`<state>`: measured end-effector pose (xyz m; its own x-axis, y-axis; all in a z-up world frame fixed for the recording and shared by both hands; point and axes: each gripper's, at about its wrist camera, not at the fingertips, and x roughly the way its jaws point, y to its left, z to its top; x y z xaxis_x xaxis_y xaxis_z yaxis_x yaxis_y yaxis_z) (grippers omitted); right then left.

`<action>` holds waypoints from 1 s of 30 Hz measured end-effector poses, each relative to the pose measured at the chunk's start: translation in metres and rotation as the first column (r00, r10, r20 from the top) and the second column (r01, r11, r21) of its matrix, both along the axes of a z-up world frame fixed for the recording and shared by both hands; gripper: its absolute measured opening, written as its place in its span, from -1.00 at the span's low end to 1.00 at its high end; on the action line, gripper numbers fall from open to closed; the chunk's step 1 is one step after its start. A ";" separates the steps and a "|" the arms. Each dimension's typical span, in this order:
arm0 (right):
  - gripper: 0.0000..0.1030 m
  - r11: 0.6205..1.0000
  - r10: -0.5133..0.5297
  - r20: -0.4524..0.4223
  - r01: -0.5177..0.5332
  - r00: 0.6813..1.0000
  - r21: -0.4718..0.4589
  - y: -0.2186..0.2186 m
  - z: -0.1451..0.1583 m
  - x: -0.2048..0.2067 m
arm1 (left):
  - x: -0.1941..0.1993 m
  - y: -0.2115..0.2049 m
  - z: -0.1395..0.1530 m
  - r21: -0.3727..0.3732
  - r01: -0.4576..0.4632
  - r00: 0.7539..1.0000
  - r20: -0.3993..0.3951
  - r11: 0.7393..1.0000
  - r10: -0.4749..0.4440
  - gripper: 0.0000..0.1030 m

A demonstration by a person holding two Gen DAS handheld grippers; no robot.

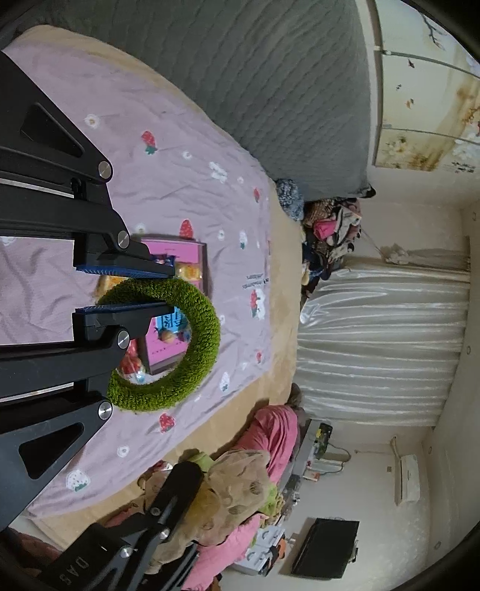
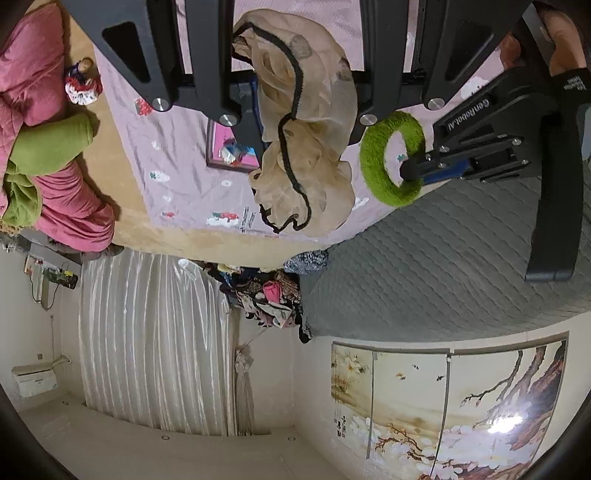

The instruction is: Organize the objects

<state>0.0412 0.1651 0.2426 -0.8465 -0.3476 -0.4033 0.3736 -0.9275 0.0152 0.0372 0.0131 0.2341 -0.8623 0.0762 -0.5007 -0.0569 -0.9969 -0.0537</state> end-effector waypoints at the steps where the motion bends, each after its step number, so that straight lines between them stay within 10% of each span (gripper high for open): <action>1: -0.44 1.000 -0.001 -0.003 0.001 1.000 -0.004 0.000 0.002 -0.001 | -0.002 -0.001 0.001 0.005 0.003 1.000 0.000 1.000 -0.003 -0.77; 30: -0.42 1.000 -0.021 -0.062 0.022 0.998 0.016 -0.010 0.028 -0.081 | -0.103 -0.006 0.025 -0.016 0.032 0.999 -0.020 0.999 -0.033 -0.77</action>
